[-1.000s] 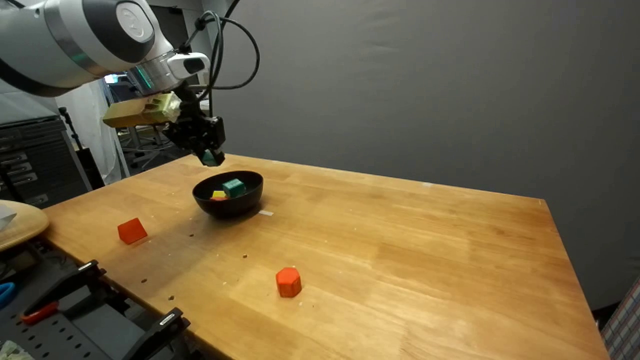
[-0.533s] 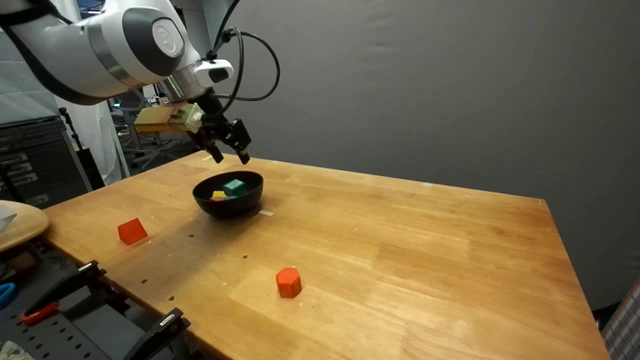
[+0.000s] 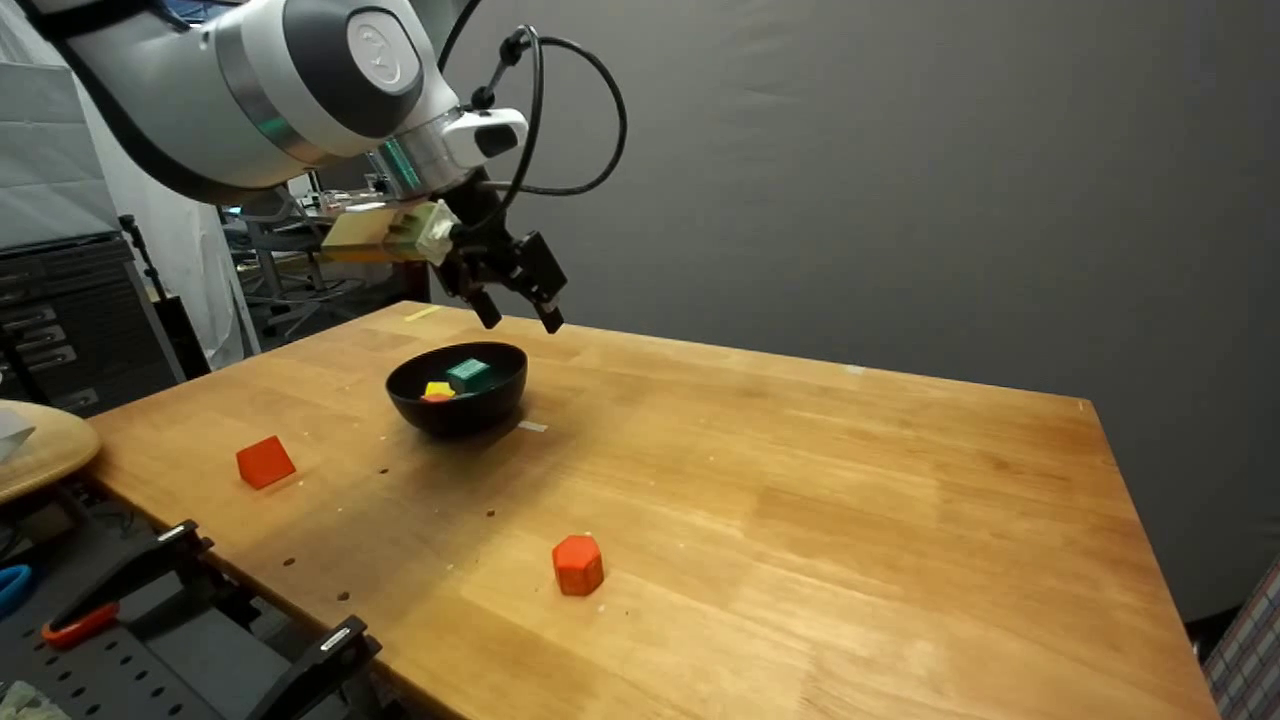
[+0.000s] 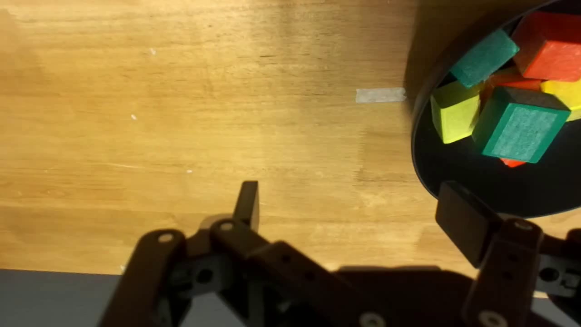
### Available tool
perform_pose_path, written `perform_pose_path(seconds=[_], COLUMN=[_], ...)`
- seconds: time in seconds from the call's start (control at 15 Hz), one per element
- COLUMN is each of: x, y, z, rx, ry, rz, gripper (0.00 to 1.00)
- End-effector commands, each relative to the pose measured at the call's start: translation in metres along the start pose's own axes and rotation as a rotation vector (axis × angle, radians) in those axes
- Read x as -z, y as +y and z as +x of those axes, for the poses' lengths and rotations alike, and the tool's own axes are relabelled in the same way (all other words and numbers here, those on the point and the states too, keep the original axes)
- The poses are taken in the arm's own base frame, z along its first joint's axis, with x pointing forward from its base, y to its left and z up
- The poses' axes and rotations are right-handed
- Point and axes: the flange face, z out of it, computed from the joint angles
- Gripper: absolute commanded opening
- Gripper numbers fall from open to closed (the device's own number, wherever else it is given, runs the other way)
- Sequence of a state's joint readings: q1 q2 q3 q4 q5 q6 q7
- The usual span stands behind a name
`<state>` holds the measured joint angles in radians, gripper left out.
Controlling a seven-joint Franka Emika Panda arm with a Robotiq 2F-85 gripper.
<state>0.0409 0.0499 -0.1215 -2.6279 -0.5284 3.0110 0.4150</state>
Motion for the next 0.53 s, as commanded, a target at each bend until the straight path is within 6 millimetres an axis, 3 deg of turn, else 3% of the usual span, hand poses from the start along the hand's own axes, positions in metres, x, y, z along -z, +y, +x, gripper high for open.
perform_pose_path(seconds=[0.0,0.2,0.33,0.47], x=[-0.001,-0.015,-0.033,-0.053], y=[0.016,0.05,0.077,0.092], z=[0.004,-0.019,-0.045,-0.073], rx=[-0.012,-0.102,-0.206,-0.299], ry=[0.027,0.039,0.024,0.001], rz=[-0.015,0.0,0.004,0.014], gripper=[1.0,1.0,1.0,1.0])
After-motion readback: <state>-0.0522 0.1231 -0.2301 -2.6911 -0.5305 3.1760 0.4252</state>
